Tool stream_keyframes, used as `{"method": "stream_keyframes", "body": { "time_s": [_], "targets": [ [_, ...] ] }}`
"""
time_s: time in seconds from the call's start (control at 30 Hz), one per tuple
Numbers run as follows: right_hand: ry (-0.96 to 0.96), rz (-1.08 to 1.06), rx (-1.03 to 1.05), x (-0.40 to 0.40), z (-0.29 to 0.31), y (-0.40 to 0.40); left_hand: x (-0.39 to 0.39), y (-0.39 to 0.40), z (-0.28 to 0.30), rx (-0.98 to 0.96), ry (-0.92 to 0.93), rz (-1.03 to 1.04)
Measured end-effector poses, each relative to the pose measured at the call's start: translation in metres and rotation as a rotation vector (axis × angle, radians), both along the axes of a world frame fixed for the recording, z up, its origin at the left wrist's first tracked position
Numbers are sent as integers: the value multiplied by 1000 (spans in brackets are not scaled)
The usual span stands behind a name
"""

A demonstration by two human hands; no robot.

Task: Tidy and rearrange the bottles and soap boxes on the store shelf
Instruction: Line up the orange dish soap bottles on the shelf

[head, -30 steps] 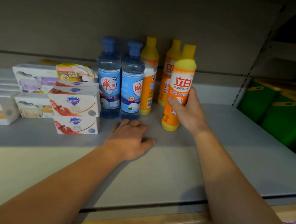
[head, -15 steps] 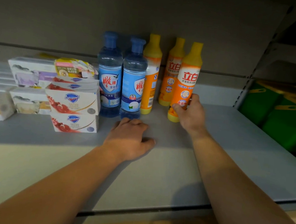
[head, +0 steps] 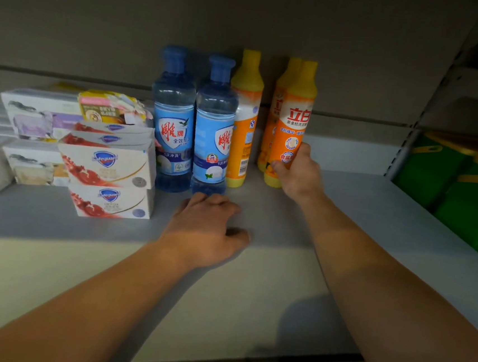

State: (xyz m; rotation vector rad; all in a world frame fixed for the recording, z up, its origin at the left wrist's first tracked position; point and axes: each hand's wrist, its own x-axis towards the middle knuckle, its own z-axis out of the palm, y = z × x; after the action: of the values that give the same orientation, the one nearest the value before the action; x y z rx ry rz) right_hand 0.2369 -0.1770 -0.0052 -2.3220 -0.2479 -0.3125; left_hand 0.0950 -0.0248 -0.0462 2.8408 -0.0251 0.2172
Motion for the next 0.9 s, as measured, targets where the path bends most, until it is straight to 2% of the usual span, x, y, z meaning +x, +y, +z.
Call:
{"method": "stream_keyframes", "body": {
  "time_s": [0.57,0.63,0.7,0.77,0.9],
  "targets": [
    [55,56,44,0,2,-2,-1,0,4,-14,27,2],
    [-71,-61,102,-6,6,-8,-1,0,4,-10,28,6],
    [-308,-149,151,-16,14,-10,0,0,5,-9,34,7],
    [-450,-82,195,-28,30,-4,-1,-1,7,-13,35,4],
    [-514,122,239,-39,71,26,-2,2,10,-50,28,-2]
  ]
}}
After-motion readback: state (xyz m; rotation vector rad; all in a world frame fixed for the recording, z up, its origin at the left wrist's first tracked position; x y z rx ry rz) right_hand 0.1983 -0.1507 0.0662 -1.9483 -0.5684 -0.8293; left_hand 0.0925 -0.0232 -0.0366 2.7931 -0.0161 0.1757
